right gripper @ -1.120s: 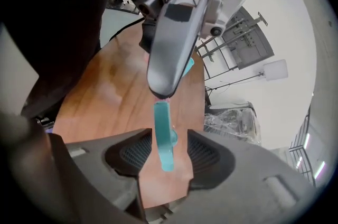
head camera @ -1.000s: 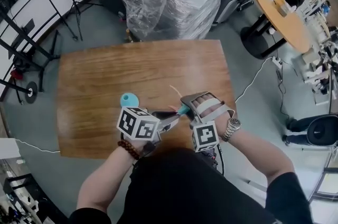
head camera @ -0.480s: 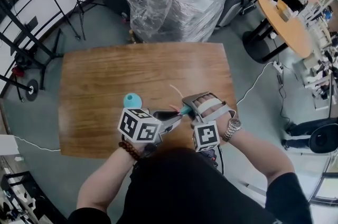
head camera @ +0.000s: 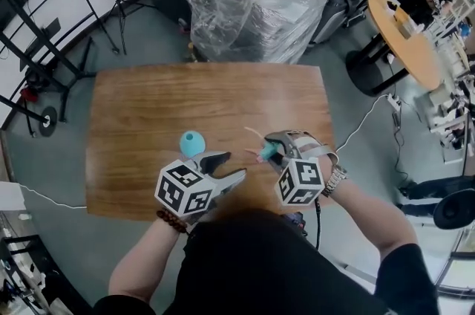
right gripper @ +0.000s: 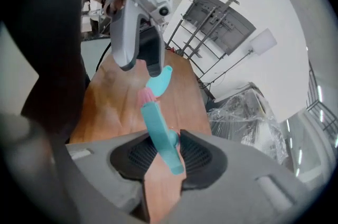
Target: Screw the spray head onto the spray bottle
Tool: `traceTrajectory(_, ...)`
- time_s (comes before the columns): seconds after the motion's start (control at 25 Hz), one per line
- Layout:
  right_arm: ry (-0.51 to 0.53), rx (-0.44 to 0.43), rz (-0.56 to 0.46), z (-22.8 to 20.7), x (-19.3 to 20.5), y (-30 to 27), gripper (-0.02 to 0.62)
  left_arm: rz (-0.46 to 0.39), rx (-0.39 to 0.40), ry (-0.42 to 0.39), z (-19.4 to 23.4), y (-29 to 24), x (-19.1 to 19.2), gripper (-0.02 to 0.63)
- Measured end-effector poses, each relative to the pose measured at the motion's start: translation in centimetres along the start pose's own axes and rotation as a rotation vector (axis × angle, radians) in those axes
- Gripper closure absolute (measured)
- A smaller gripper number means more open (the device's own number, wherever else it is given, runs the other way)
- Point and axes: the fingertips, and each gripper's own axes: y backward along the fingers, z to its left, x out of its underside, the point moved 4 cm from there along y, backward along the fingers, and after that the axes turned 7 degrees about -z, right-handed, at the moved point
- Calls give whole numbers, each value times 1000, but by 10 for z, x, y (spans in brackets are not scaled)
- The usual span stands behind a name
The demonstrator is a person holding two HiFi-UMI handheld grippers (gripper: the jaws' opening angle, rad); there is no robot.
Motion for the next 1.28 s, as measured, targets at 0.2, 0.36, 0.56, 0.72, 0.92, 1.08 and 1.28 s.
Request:
traceTrajectory(0.2, -250, -70, -50, -8, -2, 1, 477, 9, -122, -138, 22, 28, 18, 347)
traceTrajectory(0.36, -456, -111, -80, -21, -6, 6, 477, 48, -231, -163, 48, 50, 43, 354)
traceTrajectory(0.56, -555, -136, -91, -31, -15, 14, 477, 95, -403, -177, 91, 65, 68, 342)
traceTrajectory(0.72, -636, -172, -117, -36, -22, 16, 477, 105, -502, -250, 123, 57, 71, 239)
traceTrajectory(0.92, -784, -206, -137, -41, -29, 23, 477, 123, -532, -327, 149, 35, 77, 188)
traceTrajectory(1.08, -977, -248, -177, -48, -35, 27, 477, 130, -541, -337, 163, 26, 82, 179)
traceTrajectory(1.28, -1135, -291, -202, -48, -37, 30, 477, 139, -541, -345, 173, 19, 88, 184)
